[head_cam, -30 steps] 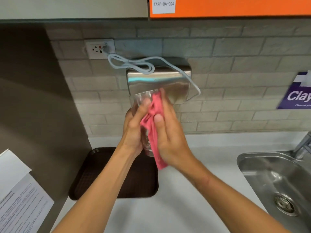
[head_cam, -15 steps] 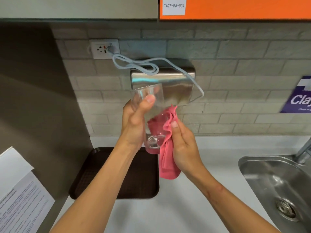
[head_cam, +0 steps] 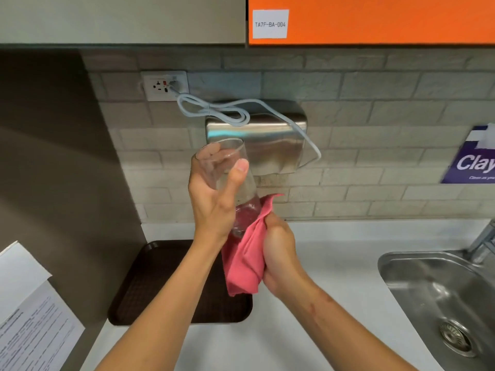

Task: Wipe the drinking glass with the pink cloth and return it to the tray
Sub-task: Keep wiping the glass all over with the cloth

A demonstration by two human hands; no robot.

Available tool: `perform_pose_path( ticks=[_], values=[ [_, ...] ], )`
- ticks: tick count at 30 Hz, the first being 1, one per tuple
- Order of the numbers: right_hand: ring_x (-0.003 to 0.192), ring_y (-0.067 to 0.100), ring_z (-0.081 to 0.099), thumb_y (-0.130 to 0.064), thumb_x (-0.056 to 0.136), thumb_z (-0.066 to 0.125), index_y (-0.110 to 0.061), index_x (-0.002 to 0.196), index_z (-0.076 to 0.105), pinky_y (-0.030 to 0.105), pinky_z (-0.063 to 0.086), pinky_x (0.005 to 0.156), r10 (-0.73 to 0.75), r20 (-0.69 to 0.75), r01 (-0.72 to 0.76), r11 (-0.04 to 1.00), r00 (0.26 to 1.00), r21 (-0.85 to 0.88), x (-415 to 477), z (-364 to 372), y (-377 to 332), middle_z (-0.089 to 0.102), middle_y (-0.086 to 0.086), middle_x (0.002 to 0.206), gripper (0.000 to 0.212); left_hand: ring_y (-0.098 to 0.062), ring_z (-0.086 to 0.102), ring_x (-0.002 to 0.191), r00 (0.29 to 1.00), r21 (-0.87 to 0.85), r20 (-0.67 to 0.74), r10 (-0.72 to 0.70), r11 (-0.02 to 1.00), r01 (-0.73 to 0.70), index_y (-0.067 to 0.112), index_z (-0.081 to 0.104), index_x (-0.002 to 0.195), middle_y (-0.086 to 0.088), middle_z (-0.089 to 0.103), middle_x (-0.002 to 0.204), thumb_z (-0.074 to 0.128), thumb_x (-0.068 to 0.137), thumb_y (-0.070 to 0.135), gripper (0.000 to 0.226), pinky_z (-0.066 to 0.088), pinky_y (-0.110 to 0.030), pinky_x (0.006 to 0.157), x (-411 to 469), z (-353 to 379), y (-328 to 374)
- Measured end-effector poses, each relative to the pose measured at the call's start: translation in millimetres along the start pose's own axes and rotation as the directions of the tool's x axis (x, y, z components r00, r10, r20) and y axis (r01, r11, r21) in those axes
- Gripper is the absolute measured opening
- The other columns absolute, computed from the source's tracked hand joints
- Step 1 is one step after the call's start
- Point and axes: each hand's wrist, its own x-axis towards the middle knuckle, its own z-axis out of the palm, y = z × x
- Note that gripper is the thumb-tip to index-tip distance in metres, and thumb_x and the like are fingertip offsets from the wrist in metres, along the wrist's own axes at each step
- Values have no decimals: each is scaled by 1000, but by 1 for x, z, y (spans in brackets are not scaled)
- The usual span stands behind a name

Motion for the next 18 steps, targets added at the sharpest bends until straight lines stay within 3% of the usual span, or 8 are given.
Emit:
perform_pose_path(
  ticks=[3,5,7,9,12,14,16,18],
  values=[
    [91,4,73,-33,114,33,-35,123,64,23,60,82,-213,-9,205,952,977,-228,-10,3,16,73,-8,104,32,-3,69,109,998,14,-54,25,1000,-25,12,52,132,-11,68,122,79,84,34,59,52,-21,99,-6,1,-8],
    [114,-12,62,-33,114,31,-40,147,47,13,53,97,-337,58,336,880,940,-335,-12,1,28,65,-20,127,38,-2,69,109,997,20,-80,8,1000,-7,13,52,131,-17,68,126,82,85,31,58,54,-22,97,-7,2,-11],
    [139,-12,45,-31,114,30,-45,150,34,24,40,120,-453,116,460,798,884,-388,-12,0,34,49,-27,147,38,-2,70,109,998,53,-64,-20,998,24,17,52,129,-16,68,126,82,86,30,54,55,-21,93,-7,3,-14],
    [149,-6,36,-29,114,30,-46,150,26,31,32,127,-548,167,563,714,819,-417,-9,1,31,40,-33,150,40,-6,73,107,998,96,-19,-52,994,54,21,54,128,-13,69,124,83,85,35,54,56,-20,89,-8,2,-19],
    [140,-6,48,-25,112,33,-35,150,39,29,41,120,-641,180,650,644,746,-404,3,4,16,52,-19,147,40,0,74,97,990,100,50,-128,987,123,7,56,131,-10,72,116,81,85,34,59,56,-15,82,-15,3,-26],
    [128,-5,59,-28,111,35,-25,144,53,26,49,112,-612,169,622,677,773,-394,11,4,2,64,-8,139,38,5,73,95,984,92,67,-164,983,157,2,56,131,-3,72,109,79,87,36,60,55,-14,83,-20,2,-31],
    [108,-4,69,-18,111,40,-22,131,62,18,55,96,-547,143,552,726,825,-410,20,-1,-10,73,-7,116,30,5,73,95,978,91,93,-188,980,179,8,58,126,3,72,106,77,85,43,57,56,-17,84,-23,0,-34],
    [99,6,74,-8,108,41,-21,124,68,27,60,90,-477,103,469,763,873,-444,30,-6,-19,77,-2,105,33,2,73,98,966,91,135,-223,973,212,18,59,123,4,72,107,75,81,47,54,57,-19,85,-27,-3,-38]
  ],
)
